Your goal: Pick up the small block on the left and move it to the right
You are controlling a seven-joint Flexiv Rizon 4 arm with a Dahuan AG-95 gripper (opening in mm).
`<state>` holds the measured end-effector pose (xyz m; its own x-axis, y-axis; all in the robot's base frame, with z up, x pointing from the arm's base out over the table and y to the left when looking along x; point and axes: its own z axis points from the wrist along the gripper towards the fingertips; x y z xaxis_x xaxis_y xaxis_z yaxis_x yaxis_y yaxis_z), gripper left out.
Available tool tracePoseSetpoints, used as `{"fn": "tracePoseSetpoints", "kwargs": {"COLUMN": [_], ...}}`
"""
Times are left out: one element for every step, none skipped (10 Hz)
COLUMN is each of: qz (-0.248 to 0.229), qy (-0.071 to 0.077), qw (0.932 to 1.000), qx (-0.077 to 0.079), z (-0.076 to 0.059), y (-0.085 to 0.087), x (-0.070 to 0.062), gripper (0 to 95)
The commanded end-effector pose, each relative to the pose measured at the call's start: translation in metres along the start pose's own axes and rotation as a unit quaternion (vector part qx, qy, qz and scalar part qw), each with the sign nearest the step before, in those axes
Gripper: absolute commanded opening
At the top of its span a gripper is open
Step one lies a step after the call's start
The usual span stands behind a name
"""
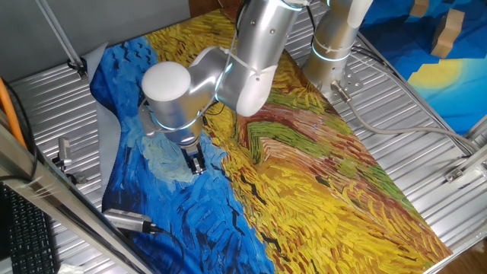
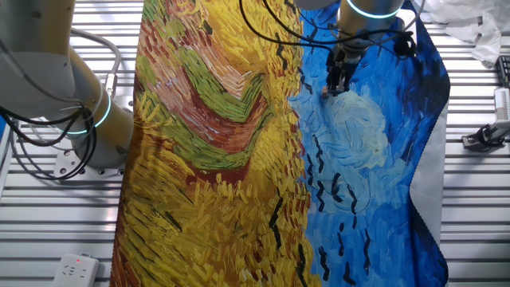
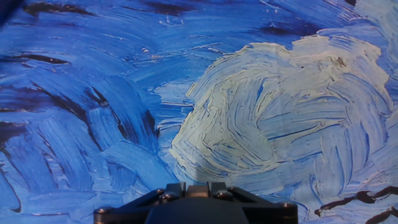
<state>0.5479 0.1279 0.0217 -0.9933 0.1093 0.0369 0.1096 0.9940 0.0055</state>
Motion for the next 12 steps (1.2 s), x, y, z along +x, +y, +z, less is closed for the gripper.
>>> {"fn": "tracePoseSetpoints", "kwargs": {"qz": [0.002, 0.002, 0.002, -0.001, -0.005, -0.005, -0.006, -0.007, -0.01, -0.011, -0.009, -0.006], "qy": [0.002, 0.0, 0.0, 0.0, -0.002, -0.004, -0.005, -0.005, -0.005, -0.005, -0.003, -0.003], "qw": [1.0, 1.0, 1.0, 1.0, 1.0, 1.0, 1.0, 1.0, 0.9999, 0.9999, 0.9999, 1.0], "qx": [0.002, -0.001, -0.001, -0.002, -0.002, -0.003, -0.003, -0.005, -0.005, -0.005, -0.005, -0.002], "z": [0.0, 0.0, 0.0, 0.0, 0.0, 0.0, 0.0, -0.004, -0.011, -0.02, -0.031, -0.036], "y": [0.0, 0.0, 0.0, 0.0, 0.0, 0.0, 0.0, -0.001, -0.001, -0.002, -0.003, -0.003], "x": [-0.001, -0.001, -0.001, -0.001, -0.001, -0.001, -0.001, -0.001, -0.001, -0.002, -0.002, -0.002], "gripper": [0.0, 19.0, 38.0, 57.0, 57.0, 57.0, 57.0, 57.0, 57.0, 57.0, 57.0, 57.0]}}
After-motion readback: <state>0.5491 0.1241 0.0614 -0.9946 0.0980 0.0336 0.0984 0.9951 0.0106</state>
